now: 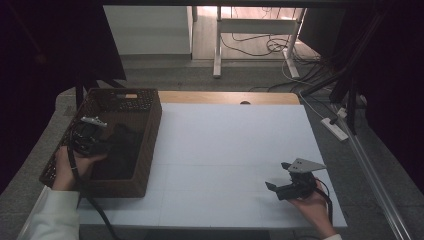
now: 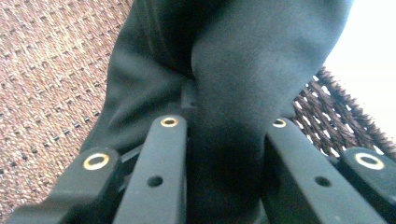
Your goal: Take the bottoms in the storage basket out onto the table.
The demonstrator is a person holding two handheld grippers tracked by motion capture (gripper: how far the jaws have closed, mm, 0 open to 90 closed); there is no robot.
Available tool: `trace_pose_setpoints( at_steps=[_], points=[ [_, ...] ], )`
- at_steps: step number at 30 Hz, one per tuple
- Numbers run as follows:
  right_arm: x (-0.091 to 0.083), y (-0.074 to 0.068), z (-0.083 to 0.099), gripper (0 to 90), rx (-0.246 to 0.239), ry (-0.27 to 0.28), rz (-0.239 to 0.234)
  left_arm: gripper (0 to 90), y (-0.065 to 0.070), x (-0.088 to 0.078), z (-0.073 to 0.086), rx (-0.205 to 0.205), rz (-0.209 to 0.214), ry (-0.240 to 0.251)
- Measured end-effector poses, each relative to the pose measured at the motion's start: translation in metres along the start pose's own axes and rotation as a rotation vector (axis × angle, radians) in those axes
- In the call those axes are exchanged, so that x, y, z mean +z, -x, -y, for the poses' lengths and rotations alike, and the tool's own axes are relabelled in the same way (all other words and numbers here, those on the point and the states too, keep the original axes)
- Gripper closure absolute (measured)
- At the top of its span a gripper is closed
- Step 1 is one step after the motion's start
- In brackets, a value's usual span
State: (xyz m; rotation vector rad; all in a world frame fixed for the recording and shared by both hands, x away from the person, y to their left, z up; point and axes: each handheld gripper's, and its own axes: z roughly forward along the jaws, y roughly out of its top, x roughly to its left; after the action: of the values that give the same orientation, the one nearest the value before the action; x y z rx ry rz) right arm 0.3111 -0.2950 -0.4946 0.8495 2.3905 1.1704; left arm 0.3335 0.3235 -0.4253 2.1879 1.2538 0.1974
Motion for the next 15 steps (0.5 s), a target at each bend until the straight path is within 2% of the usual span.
trace_pose_setpoints(
  at_steps=[7, 15],
  points=[
    [-0.002, 0.001, 0.0, 6.1, 0.002, 0.009, 0.002, 78.5, -0.003, -0.012, 0.004, -0.022, 0.006, 0.06],
    [-0.001, 0.0, 0.0, 6.1, -0.003, 0.007, 0.009, 78.5, -0.005, -0.023, 0.008, -0.047, 0.025, 0.156]
  ],
)
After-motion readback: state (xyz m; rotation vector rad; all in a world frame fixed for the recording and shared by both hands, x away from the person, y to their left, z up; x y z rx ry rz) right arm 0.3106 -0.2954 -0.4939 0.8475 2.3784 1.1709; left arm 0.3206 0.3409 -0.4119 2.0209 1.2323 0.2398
